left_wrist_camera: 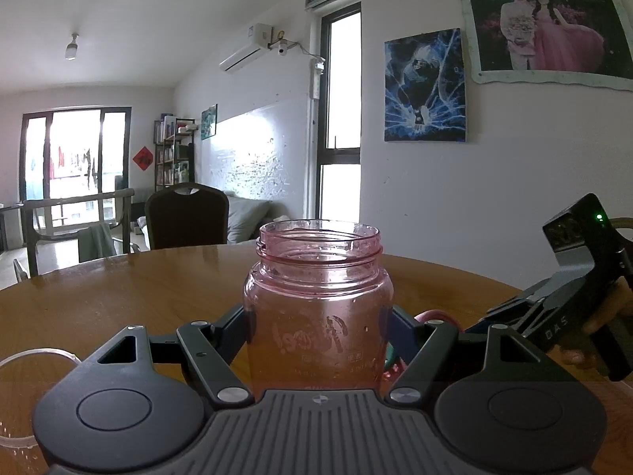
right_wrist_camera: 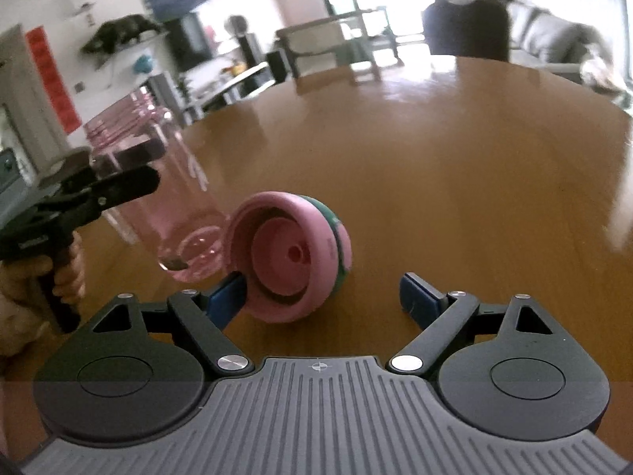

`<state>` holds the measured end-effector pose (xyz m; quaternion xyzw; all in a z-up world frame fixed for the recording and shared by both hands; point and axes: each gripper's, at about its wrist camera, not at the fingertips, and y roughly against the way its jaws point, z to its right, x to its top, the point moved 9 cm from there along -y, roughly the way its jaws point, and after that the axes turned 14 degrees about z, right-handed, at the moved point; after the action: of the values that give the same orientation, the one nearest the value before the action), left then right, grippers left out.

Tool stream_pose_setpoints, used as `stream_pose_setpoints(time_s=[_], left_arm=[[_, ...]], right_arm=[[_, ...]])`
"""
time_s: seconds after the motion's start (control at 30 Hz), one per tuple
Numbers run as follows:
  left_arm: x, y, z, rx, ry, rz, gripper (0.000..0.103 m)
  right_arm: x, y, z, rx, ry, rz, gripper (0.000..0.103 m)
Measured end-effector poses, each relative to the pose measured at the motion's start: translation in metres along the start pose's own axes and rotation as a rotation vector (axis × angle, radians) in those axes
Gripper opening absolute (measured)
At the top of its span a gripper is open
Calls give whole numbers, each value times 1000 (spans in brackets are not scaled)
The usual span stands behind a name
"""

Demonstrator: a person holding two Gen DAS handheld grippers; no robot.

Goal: Unscrew bottle cap and pour

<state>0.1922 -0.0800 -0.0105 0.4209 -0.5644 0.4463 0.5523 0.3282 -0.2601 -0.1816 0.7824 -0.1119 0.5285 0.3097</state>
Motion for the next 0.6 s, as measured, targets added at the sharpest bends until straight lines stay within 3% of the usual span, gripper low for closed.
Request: stream_pose_setpoints(time_s=[0.1,0.17,0.37,0.4,0.43,0.5,0.6], left_arm=[[0,0,0,-1,1,0,72],[-1,0,0,-1,1,0,72],[0,1,0,-1,0,0,72],[0,1,0,-1,0,0,72],[0,1,1,-1,0,1,72],[0,1,1,-1,0,1,72],[1,1,2,-1,-2,2,72]], right_arm=[[-1,-5,-14,22,50,8,75],[-1,0,-20,12,97,14,59],[-9,12,-63,-87,383,15,48],[-10,14,-68,-103,413,19,44],[-11,17,-71,-117,442,24,34],[-18,20,-84,-223,591,30,33],[-28,22,-96,-317,732,48,33]])
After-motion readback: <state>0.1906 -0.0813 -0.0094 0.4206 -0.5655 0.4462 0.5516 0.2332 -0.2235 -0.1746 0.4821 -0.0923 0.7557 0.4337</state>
